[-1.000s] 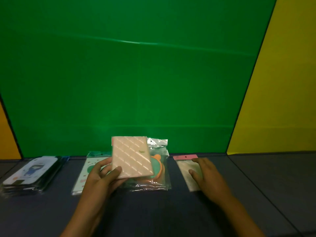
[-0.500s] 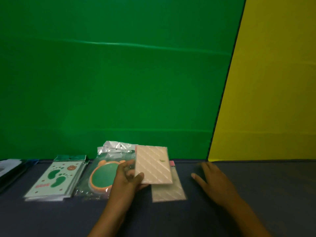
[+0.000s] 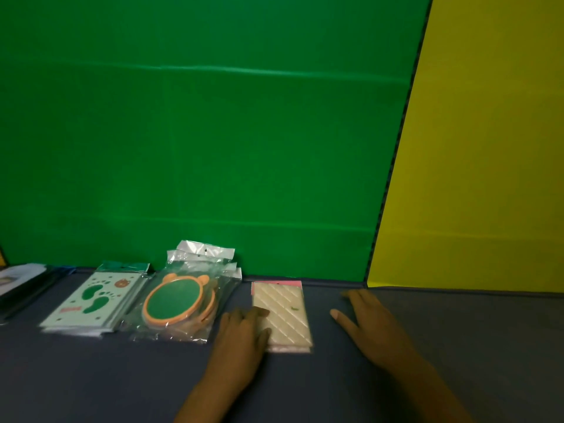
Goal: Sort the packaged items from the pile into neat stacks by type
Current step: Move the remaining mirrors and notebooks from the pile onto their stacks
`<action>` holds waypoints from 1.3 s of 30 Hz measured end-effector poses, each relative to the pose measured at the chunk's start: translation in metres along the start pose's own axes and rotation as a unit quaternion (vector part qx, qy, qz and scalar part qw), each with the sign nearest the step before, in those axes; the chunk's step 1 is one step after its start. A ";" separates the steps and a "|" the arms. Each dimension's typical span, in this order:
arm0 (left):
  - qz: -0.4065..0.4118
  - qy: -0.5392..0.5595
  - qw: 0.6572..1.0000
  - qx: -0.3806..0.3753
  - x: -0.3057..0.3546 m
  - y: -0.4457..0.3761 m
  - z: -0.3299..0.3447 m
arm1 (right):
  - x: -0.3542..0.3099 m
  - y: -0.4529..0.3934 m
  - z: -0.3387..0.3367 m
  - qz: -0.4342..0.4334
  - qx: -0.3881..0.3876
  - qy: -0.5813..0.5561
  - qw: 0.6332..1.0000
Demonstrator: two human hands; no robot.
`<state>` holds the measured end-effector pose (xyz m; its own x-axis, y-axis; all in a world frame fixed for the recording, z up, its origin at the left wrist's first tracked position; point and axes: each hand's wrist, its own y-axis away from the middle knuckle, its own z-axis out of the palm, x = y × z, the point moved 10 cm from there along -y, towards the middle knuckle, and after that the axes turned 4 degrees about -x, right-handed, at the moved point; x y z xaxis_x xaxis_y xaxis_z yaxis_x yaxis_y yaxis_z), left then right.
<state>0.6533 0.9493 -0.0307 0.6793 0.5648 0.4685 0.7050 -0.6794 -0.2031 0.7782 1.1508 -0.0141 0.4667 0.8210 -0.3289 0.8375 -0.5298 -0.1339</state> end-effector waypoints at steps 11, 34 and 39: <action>0.066 -0.033 0.997 0.026 0.015 0.006 -0.012 | -0.029 0.010 -0.004 -0.047 0.015 0.002 0.999; -0.112 -0.245 0.959 0.083 -0.235 0.168 -0.260 | -0.366 0.055 0.049 -0.214 0.039 0.058 0.974; -0.155 -0.247 0.950 0.110 -0.303 0.231 -0.310 | -0.462 0.070 0.081 -0.267 0.020 0.027 0.963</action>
<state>0.5469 0.4762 0.0466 0.4065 0.9096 0.0858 0.8755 -0.3609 -0.3214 0.5976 0.7171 0.0529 -0.0117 0.9880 -0.1539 0.9511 -0.0365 -0.3066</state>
